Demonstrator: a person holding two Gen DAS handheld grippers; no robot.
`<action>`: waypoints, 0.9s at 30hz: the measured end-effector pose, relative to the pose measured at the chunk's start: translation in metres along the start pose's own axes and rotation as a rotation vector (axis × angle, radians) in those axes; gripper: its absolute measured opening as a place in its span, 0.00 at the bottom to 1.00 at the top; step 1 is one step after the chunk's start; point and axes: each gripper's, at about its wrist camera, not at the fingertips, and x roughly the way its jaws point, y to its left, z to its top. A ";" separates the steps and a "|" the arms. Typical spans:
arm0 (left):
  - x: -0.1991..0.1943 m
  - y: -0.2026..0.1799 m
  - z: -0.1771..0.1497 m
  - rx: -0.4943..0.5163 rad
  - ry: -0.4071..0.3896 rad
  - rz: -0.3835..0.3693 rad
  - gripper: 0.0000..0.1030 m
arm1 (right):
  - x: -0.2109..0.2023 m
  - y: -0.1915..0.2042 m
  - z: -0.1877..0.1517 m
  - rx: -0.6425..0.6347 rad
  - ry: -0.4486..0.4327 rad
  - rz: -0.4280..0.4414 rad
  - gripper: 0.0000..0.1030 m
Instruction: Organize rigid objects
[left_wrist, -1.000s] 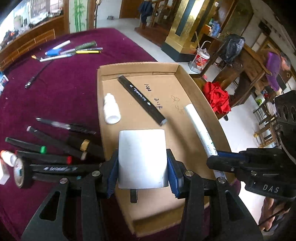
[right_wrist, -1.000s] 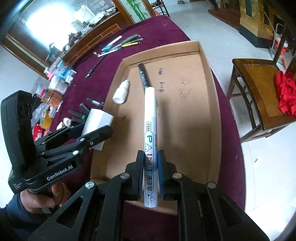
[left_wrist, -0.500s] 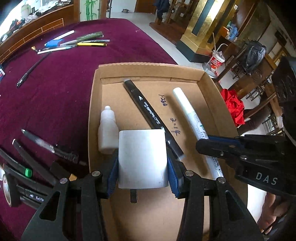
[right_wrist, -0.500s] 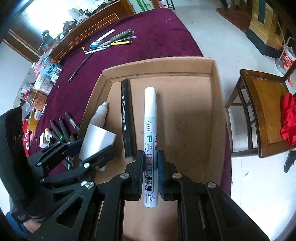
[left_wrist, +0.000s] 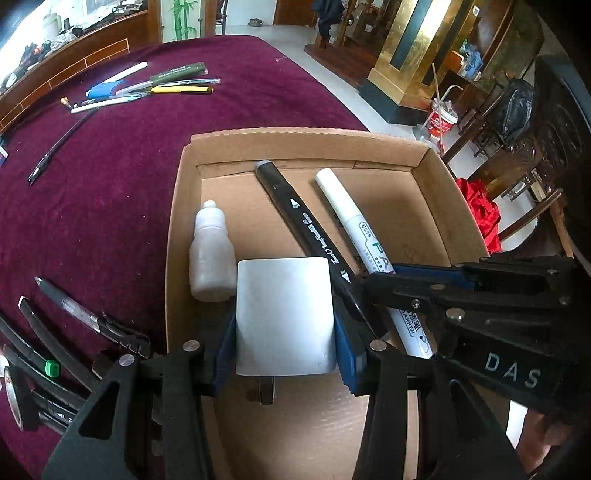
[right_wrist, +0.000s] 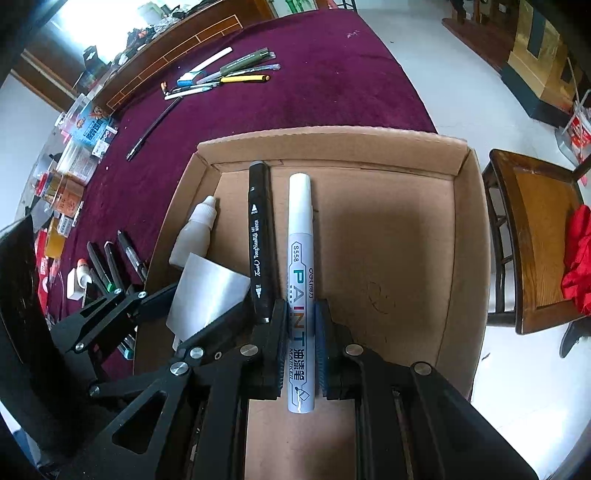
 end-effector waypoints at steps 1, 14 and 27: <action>0.000 0.000 0.000 0.007 0.002 0.001 0.43 | -0.001 0.000 -0.001 0.000 -0.002 -0.008 0.12; -0.025 0.000 0.002 0.068 -0.038 -0.025 0.53 | -0.033 0.005 -0.017 0.055 -0.071 0.013 0.23; -0.075 0.001 -0.038 0.125 -0.062 -0.134 0.56 | -0.066 0.021 -0.077 0.195 -0.143 0.064 0.28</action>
